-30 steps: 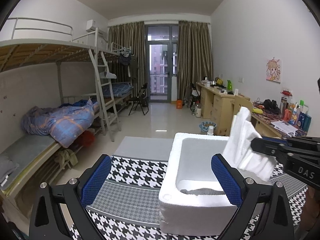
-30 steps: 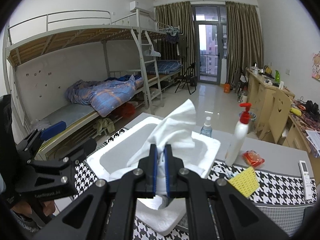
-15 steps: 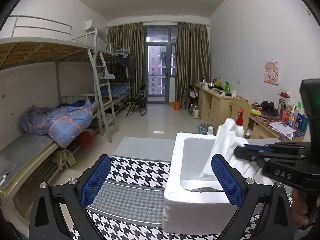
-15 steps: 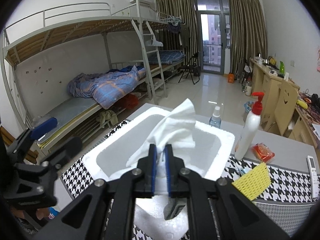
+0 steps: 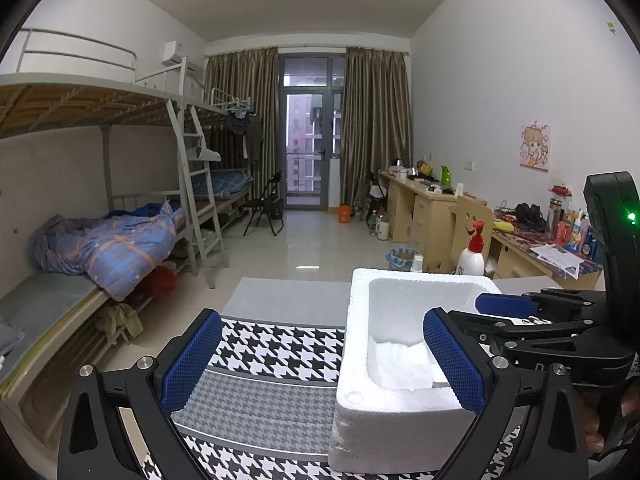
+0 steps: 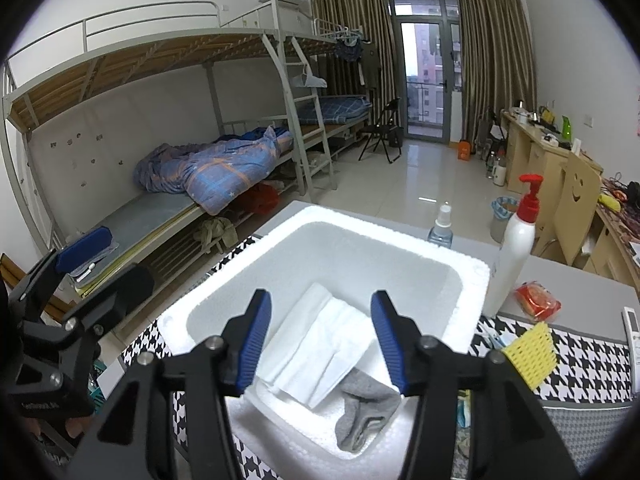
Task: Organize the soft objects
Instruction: 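Withdraw both grippers from the foam box back toward the remaining items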
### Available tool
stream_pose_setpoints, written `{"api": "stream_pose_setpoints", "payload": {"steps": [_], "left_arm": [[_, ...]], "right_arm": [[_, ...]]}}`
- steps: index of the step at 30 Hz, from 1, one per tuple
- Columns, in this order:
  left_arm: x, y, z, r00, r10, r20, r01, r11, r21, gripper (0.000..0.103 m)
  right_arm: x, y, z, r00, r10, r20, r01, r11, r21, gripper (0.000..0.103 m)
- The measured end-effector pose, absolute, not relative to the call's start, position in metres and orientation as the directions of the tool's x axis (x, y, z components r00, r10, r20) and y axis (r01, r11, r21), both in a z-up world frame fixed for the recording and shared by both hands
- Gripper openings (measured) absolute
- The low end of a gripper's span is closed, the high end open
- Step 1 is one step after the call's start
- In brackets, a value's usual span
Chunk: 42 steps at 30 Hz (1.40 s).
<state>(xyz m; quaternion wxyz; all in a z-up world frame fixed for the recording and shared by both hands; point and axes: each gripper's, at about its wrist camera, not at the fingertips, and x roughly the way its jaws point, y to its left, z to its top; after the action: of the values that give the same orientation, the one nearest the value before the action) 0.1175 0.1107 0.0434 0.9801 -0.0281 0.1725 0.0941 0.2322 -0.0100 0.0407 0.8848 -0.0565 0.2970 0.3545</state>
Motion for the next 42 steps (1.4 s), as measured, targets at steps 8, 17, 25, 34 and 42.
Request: {"api": "stream_pose_setpoints", "payload": {"steps": [8,17,25,34,42], "left_arm": [[0.110,0.102,0.045,0.925,0.163,-0.343,-0.188,0.981,-0.040,0.101],[0.094,0.082,0.051,0.934,0.168,-0.315,-0.182,0.983,-0.018,0.102],[0.091,0.065,0.052,0.936,0.165,-0.312,-0.178,0.984,-0.015,0.102],[0.091,0.045,0.056,0.942,0.143,-0.305,-0.153,0.988,-0.008,0.102],[0.090,0.029,0.057,0.946,0.125,-0.300,-0.136,0.991,-0.016,0.102]], "right_arm": [[0.220,-0.026,0.052,0.614,0.586,-0.529,-0.638,0.763,0.104,0.057],[0.207,-0.051,0.056,0.640,0.589,-0.494,-0.631,0.769,0.100,0.066],[0.202,-0.078,0.057,0.664,0.595,-0.453,-0.619,0.777,0.114,0.083],[0.200,-0.098,0.054,0.692,0.575,-0.437,-0.595,0.797,0.106,0.083],[0.195,-0.117,0.055,0.711,0.564,-0.420,-0.578,0.809,0.107,0.083]]}}
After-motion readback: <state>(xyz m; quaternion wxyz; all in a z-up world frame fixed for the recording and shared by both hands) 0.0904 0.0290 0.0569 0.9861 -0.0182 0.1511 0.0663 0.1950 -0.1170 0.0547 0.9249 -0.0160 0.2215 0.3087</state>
